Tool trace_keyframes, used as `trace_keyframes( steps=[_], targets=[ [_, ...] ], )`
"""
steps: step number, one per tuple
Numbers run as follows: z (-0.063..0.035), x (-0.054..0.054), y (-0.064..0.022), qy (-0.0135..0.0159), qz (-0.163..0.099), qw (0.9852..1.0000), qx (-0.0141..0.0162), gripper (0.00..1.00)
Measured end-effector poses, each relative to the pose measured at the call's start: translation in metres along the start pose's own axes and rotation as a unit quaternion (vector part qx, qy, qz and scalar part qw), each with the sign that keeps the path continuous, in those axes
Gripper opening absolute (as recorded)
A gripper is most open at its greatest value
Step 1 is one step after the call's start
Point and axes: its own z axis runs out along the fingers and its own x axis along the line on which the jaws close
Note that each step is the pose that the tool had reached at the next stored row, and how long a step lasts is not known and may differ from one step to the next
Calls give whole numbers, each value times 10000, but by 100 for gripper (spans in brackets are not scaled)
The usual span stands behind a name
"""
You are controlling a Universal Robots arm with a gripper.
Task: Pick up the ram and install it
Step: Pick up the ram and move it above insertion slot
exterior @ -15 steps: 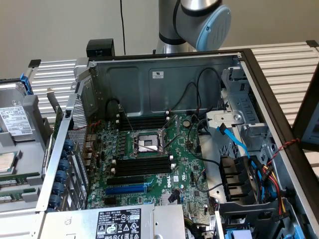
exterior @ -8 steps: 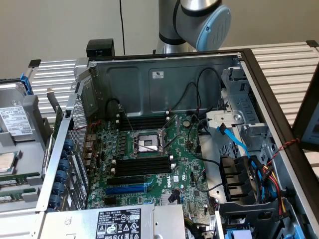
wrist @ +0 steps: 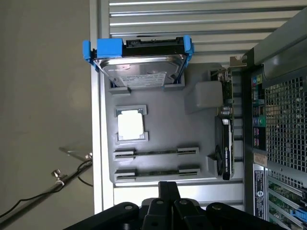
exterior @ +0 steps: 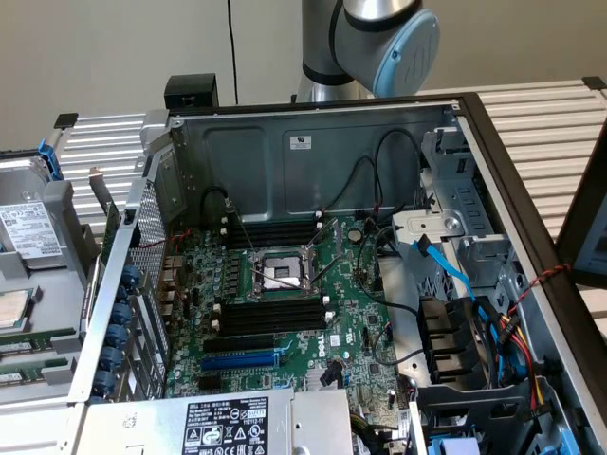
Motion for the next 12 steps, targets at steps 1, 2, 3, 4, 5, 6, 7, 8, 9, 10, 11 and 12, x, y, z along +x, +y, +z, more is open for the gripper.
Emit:
trace_keyframes(
  steps=[1, 2, 3, 4, 5, 6, 7, 8, 9, 10, 11, 12],
  targets=[
    [0, 0, 0, 0, 0, 10000, 0, 11],
    [0, 0, 0, 0, 0, 10000, 0, 11],
    [0, 0, 0, 0, 0, 10000, 0, 11],
    [0, 0, 0, 0, 0, 10000, 0, 11],
    [0, 0, 0, 0, 0, 10000, 0, 11],
    [0, 2, 0, 0, 0, 10000, 0, 11],
    [1, 11, 0, -2, -2, 10000, 3, 11],
    [1, 10, 0, 1, -59, 10000, 4, 11],
    [1, 10, 0, 5, -145, 9999, 4, 11],
    [0, 10, 0, 9, -237, 9997, 6, 11],
    [0, 10, 0, 14, -330, 9995, 9, 11],
    [0, 10, 0, 18, -420, 9991, 13, 11]
  ],
)
